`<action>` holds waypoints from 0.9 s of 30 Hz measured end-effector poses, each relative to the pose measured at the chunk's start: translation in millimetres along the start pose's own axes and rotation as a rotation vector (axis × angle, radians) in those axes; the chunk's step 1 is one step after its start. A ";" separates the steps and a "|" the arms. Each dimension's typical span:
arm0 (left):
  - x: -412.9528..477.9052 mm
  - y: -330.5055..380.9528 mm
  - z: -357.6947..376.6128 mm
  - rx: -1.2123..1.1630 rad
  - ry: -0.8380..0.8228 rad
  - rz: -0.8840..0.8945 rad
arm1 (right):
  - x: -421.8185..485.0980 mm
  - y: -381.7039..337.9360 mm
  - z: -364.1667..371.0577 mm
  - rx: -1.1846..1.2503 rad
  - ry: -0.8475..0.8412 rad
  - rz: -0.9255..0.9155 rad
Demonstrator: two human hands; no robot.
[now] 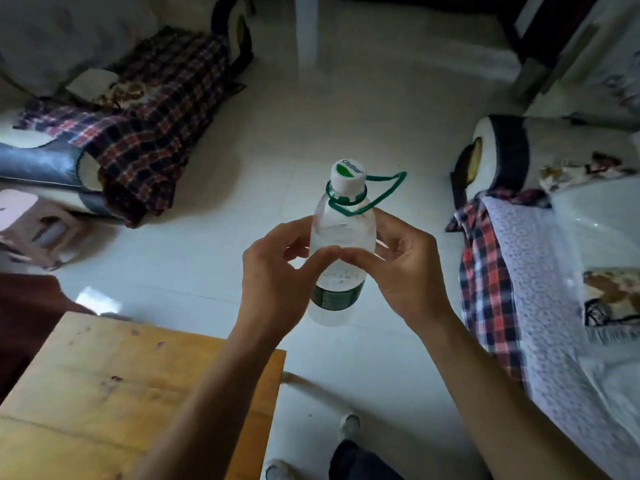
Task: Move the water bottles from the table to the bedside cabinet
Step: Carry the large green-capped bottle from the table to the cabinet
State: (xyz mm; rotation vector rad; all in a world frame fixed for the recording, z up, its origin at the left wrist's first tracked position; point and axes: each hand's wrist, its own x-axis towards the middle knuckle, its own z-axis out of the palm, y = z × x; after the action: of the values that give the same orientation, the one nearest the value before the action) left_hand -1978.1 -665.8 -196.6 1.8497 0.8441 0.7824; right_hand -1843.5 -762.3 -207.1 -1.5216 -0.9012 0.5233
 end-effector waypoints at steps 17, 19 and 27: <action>136.1 54.6 180.3 -0.061 -0.279 0.139 | 91.1 43.1 -172.0 -0.067 0.322 -0.017; 159.8 52.6 193.5 -0.083 -0.305 0.158 | 109.0 47.2 -180.2 -0.058 0.352 -0.024; 275.7 54.6 239.7 -0.133 -0.436 0.261 | 203.6 64.8 -206.2 -0.074 0.526 -0.006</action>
State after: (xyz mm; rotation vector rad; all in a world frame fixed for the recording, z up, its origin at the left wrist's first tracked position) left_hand -1620.0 -575.0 -190.5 1.9322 0.2720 0.5428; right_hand -1548.6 -727.9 -200.1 -1.6155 -0.5179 0.0699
